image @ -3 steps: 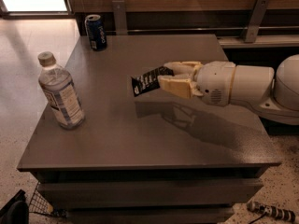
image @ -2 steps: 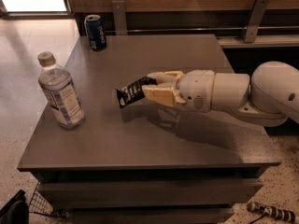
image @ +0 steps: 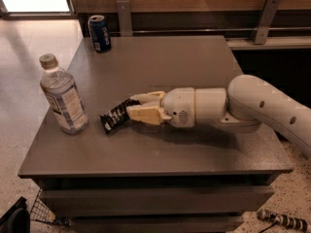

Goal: Move rxbar chocolate near blue plastic bottle

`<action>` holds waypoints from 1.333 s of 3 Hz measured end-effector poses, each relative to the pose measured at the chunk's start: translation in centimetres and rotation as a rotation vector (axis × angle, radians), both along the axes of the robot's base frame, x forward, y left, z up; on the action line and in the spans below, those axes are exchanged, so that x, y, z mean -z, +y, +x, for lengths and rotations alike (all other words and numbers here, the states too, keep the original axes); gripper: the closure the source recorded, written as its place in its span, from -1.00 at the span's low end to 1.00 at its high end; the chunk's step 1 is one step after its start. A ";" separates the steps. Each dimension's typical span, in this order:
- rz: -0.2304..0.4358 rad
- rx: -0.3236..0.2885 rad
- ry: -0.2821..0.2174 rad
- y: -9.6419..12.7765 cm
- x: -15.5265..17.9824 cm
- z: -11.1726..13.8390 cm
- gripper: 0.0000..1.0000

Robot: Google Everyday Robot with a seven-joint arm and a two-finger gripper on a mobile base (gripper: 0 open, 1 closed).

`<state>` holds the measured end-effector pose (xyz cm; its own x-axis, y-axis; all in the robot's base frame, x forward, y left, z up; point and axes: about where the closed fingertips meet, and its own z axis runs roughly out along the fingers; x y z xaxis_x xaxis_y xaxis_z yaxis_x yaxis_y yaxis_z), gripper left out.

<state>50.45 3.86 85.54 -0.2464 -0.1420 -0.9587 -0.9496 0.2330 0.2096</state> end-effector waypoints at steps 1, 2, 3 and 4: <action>0.001 -0.008 0.001 0.3 0.0 -0.1 0.65; 0.001 -0.012 0.000 0.5 0.0 -0.2 0.17; 0.001 -0.018 -0.001 0.8 -0.1 -0.3 -0.45; 0.000 -0.021 -0.001 1.0 -0.1 -0.4 -0.90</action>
Offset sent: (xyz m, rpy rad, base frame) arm -0.0012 0.0037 -0.0005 0.0018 0.0022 0.0097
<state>50.07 4.86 85.67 -0.2421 -0.1469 -0.9591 -0.9546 0.2127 0.2084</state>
